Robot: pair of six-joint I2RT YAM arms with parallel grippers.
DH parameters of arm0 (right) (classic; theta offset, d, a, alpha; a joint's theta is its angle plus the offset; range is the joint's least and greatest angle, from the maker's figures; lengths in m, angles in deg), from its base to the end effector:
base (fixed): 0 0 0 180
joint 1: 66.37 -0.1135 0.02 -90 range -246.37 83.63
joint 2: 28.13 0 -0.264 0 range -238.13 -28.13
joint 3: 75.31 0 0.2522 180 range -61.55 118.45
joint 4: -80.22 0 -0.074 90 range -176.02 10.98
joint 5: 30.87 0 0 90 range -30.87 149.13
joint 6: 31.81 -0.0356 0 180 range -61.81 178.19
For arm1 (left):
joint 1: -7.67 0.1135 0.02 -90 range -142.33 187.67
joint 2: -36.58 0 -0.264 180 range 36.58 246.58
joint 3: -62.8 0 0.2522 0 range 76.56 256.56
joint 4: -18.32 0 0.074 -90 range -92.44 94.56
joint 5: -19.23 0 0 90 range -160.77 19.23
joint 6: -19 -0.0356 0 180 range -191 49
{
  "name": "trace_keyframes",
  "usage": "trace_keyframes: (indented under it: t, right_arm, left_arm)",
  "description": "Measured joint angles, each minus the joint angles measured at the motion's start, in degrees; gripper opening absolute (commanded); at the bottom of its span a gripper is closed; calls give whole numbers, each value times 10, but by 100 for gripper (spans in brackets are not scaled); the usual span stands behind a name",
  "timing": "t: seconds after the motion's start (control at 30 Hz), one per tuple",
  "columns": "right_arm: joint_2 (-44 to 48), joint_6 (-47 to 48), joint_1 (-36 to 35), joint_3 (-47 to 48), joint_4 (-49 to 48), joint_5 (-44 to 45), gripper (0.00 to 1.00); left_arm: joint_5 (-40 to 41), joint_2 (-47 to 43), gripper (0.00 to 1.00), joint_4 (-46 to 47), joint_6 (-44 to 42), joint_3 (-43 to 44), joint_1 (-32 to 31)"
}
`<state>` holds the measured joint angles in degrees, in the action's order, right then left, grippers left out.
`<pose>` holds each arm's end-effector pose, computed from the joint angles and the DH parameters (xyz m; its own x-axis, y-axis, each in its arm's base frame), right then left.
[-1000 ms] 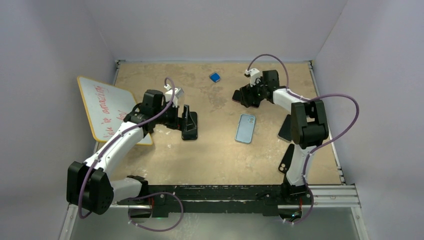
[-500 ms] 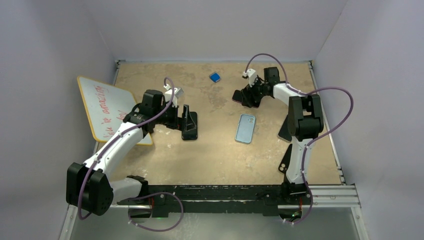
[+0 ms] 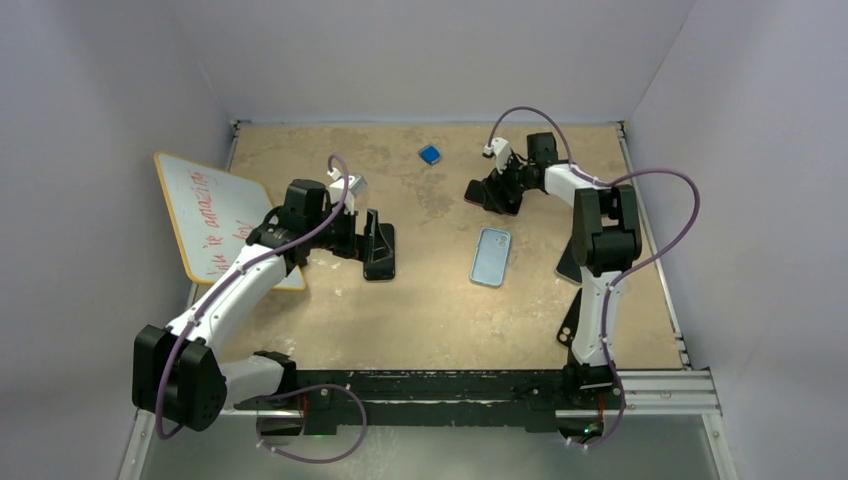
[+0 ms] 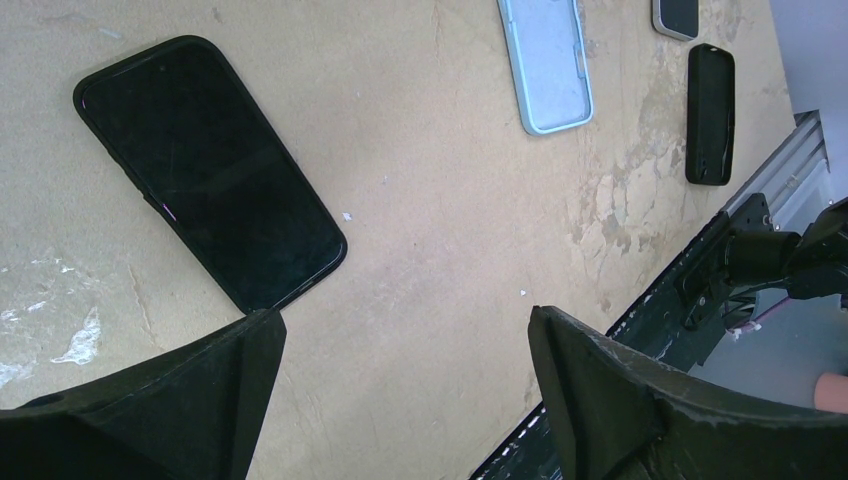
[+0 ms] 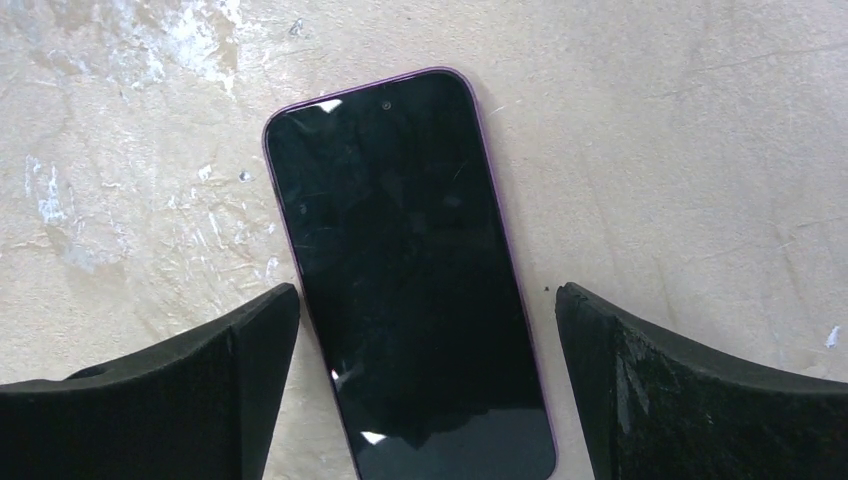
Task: Put the phone into the phone case
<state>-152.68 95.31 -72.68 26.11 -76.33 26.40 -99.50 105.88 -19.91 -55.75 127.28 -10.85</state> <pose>0.4681 0.0711 0.1564 -0.2969 -0.5436 -0.7851 -0.8039 0.5860 -0.1017 0.2362 -0.0972 0.2674 -0.7854 0.0198 -0.6187 0.4198 0.7516 -0.5088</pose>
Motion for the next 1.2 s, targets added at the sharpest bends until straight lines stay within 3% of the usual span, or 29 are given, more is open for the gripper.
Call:
trace_keyframes:
  t: [0.2, 0.33, 0.43, 0.63, 1.0, 1.2]
  right_arm:
    - [-23, 7, 0, 41, 26, 6, 82]
    - [2, -17, -4, -1, -16, 38, 69]
    - [35, -47, -6, -51, -48, 77, 68]
    - [43, -105, -8, -58, -49, 132, 62]
    - [113, -202, -8, -144, -52, 241, 64]
    - [122, -257, -8, -145, -26, 264, 63]
  left_arm:
    - [0, 0, 98, 0, 0, 0, 2]
    - [0, 0, 98, 0, 0, 0, 8]
    - [0, 0, 99, 0, 0, 0, 9]
    - [0, 0, 100, 0, 0, 0, 17]
    - [16, 1, 98, 0, 1, 0, 19]
    - [54, 16, 89, 1, 22, 1, -6]
